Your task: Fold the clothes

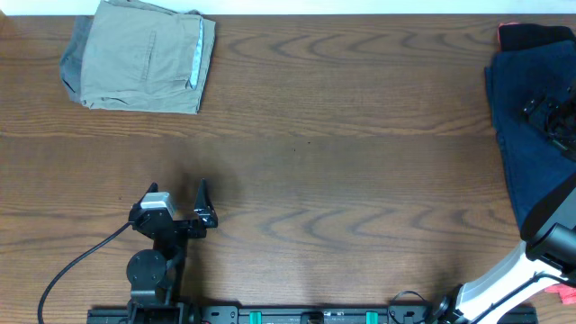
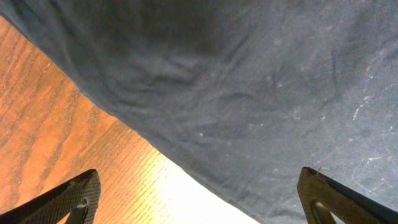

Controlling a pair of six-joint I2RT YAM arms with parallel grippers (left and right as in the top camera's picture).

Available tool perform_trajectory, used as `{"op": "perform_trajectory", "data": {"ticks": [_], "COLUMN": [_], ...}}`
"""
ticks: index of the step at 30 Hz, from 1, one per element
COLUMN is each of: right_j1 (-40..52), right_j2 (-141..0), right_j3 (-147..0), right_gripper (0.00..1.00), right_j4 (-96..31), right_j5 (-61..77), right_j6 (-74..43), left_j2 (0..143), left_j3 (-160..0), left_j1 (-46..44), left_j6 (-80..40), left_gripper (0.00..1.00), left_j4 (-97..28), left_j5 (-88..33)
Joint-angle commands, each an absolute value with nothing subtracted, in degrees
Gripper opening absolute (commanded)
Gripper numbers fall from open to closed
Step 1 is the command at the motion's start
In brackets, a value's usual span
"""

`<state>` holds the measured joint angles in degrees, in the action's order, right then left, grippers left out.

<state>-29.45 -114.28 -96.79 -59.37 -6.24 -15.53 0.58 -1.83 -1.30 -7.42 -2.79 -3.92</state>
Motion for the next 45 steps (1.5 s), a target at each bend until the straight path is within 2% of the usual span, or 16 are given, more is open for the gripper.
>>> {"op": "perform_trajectory", "data": {"ticks": [1,18,25,31,41,45], "right_j1": [-29.6,-29.4,-26.8,-20.4,0.4,3.5], "right_j2": [-112.9,-112.5,-105.4,-93.2,-69.9,-63.1], "right_j3": [-97.5,-97.5,-97.5,-97.5,-97.5,-97.5], "right_gripper": [0.99,0.99,0.99,0.99,0.99,0.99], "right_j4": [-59.5,-59.5,-59.6,-59.6,-59.6,-59.6], "right_j5": [-6.6,-6.6,-6.6,-6.6,-6.6,-6.6], "right_j6": [-16.3,-16.3,-16.3,-16.3,-16.3,-16.3], "left_j2": [0.2,0.2,0.2,0.2,0.2,0.2], "left_j3": [-0.2,-0.2,-0.2,-0.2,-0.2,-0.2], "left_j1": [-1.5,-1.5,-1.5,-1.5,-1.5,-1.5], "left_j6": [-6.4,-6.4,-6.4,-6.4,-6.4,-6.4], "left_gripper": [0.98,0.97,0.98,0.98,0.98,0.98], "left_j4": [-3.6,-3.6,-3.6,-3.6,-3.6,-3.6], "left_j5": [-4.7,-4.7,-4.7,-4.7,-4.7,-4.8]}}
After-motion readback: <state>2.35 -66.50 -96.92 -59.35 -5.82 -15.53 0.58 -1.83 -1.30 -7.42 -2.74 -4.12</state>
